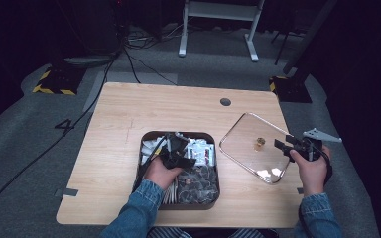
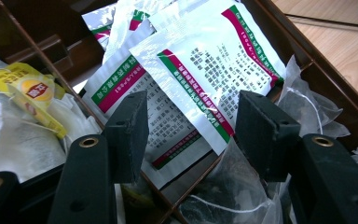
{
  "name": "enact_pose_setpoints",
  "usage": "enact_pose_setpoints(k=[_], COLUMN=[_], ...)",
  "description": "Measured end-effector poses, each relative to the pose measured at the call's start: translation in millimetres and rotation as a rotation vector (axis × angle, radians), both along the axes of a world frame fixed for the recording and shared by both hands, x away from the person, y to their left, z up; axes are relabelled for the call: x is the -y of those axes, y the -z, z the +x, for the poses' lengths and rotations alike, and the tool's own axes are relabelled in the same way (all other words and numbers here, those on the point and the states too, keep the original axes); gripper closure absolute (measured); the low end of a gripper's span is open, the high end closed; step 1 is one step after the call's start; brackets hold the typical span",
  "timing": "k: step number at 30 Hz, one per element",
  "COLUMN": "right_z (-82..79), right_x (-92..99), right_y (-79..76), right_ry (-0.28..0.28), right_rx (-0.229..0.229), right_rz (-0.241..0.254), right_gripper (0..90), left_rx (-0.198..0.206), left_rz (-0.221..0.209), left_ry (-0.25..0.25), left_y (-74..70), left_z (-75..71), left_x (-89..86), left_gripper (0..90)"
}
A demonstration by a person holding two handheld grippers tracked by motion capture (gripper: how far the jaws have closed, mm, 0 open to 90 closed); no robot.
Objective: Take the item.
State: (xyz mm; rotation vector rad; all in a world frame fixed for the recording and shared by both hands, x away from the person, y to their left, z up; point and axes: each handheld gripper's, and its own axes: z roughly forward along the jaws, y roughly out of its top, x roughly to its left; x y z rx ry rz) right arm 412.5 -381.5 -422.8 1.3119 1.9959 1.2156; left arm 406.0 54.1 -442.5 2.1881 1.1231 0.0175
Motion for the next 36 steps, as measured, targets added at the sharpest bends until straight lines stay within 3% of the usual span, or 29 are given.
enact_pose_setpoints(k=[5,13,15,16,18,21,22,24,28,31,32,36], right_z=[-2.0,-5.6,-5.7,-5.8,-5.8,-5.7,-5.3,-5.0,-5.3,-5.4,-5.1,-4.2], right_x=[2.7,8.5,8.0,7.3,7.1,6.8,6.1,5.3,4.4,4.7,5.1,4.0], right_y=[2.8,2.1,3.0,3.7,3.7,3.6,3.7,4.4,4.8,4.8,5.3,7.3], right_ry=[0.006,0.025,0.023,0.020,0.019,0.020,0.018,0.018,0.015,0.017,0.018,0.016], right_rx=[-0.011,-0.008,-0.011,-0.013,-0.013,-0.013,-0.013,-0.017,-0.018,-0.019,-0.020,-0.027], right_rz=[-0.006,-0.007,-0.006,-0.009,-0.009,-0.008,-0.008,-0.009,-0.014,-0.011,-0.013,-0.013], right_gripper=[39.8,39.9,39.8,39.8,39.8,39.8,39.8,39.7,39.7,39.8,39.8,39.7], left_rx=[-0.011,0.032,0.039,0.035,0.030,0.013,-0.016,-0.033,-0.038,-0.025,0.003,0.031], left_rz=[-0.048,-0.076,-0.016,0.005,0.009,0.020,-0.002,-0.019,-0.042,-0.055,-0.054,-0.073], left_ry=[0.030,0.066,0.043,0.021,0.003,0.004,0.020,0.034,0.042,0.046,0.053,0.065], left_y=[-1.6,-9.4,-8.9,-7.3,-6.2,-4.0,-1.0,1.2,1.6,-0.7,-4.2,-8.8], left_z=[2.3,-2.4,-2.7,-1.5,0.6,2.2,4.0,4.9,4.5,2.8,0.3,-2.3], left_x=[1.0,6.0,8.5,6.9,3.6,2.5,3.1,4.7,6.5,7.2,8.2,8.8], left_gripper=[47.0,52.4,52.0,50.5,48.9,47.5,47.2,47.2,47.2,47.8,48.2,52.5])
